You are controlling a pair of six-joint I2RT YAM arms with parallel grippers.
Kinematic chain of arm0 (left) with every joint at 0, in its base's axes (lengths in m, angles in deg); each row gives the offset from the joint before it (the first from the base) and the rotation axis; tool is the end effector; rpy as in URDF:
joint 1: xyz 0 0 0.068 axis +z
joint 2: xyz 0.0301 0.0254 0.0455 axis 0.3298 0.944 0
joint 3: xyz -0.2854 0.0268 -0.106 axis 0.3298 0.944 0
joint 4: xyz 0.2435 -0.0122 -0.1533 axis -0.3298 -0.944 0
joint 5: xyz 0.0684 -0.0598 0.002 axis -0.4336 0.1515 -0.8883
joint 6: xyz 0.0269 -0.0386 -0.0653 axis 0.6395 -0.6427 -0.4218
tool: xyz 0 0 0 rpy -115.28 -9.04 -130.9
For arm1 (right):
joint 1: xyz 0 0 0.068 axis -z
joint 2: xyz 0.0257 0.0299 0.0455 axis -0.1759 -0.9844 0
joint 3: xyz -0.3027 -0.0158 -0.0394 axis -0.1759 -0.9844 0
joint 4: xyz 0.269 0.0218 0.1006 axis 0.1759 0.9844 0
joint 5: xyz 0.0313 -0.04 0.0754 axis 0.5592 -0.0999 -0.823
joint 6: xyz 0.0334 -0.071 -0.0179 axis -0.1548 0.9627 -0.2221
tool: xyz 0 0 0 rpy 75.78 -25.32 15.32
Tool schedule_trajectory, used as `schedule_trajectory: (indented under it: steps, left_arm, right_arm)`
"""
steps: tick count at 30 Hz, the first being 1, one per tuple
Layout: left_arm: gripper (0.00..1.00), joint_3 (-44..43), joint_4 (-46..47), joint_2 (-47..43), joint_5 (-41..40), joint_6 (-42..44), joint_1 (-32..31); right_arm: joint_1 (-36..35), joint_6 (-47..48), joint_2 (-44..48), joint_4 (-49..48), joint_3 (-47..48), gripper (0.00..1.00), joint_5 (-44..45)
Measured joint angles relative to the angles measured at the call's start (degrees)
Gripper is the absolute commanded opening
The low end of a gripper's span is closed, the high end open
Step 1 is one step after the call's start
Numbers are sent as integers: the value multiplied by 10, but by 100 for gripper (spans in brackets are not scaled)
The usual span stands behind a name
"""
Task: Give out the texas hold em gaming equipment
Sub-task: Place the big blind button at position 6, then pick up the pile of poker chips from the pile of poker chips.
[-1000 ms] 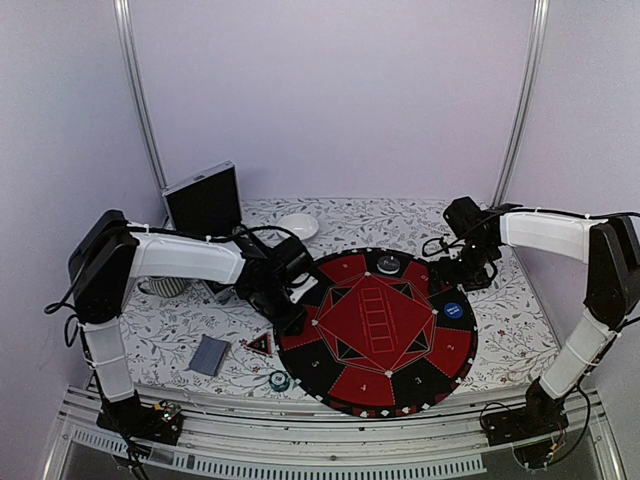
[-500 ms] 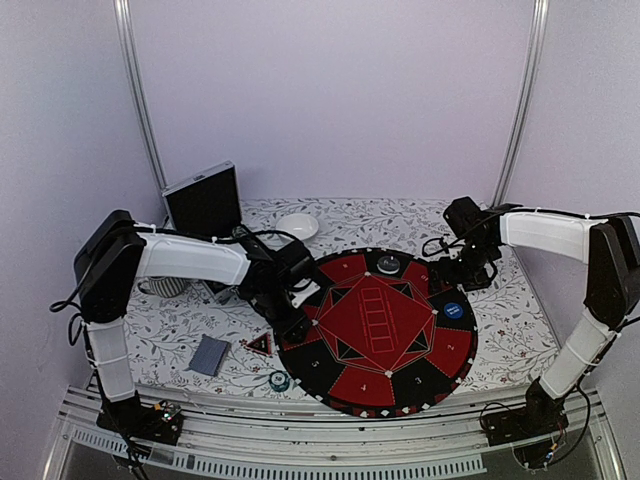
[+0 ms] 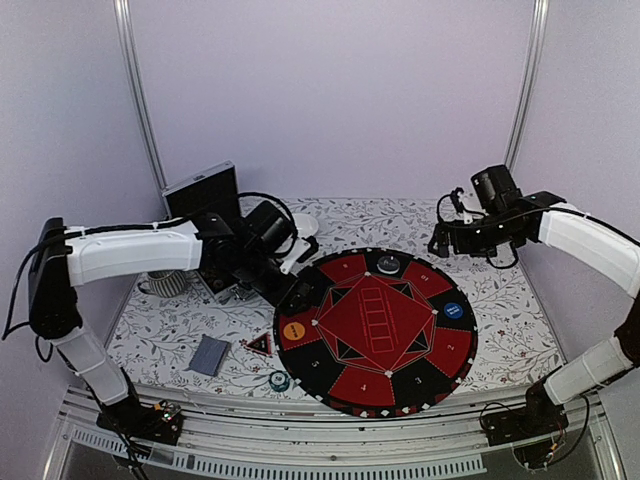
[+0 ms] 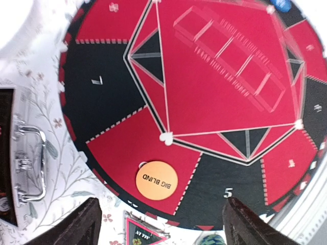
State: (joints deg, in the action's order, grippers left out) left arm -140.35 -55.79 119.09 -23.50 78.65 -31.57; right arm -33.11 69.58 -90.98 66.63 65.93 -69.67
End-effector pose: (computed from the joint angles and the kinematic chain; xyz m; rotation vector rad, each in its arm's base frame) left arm 0.2553 -0.3130 0.2236 0.9447 2.5254 -0.3371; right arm 0.3143 0.1368 0.2696 -0.2208 2.5853 0.3009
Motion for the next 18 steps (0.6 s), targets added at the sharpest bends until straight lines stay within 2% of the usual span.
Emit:
schedule_trajectory:
  steps: [6, 12, 14, 16, 18]
  left_arm:
    - [87, 52, 6, -102, 10, -26, 2]
    - [87, 100, -24, -146, 34, -55, -5]
    - [89, 108, -37, -156, 38, -58, -31]
    - [97, 114, -47, -166, 41, -61, -74]
    - [98, 126, -53, -172, 42, -64, -110]
  right_arm:
    - [1, 1, 128, -94, 4, 99, -49]
    - [1, -6, 161, -162, -7, 99, -121]
    - [1, -12, 166, -172, -17, 99, -130]
    - [1, -17, 176, -181, -33, 99, -136]
    - [1, -24, 190, -188, -49, 99, -143]
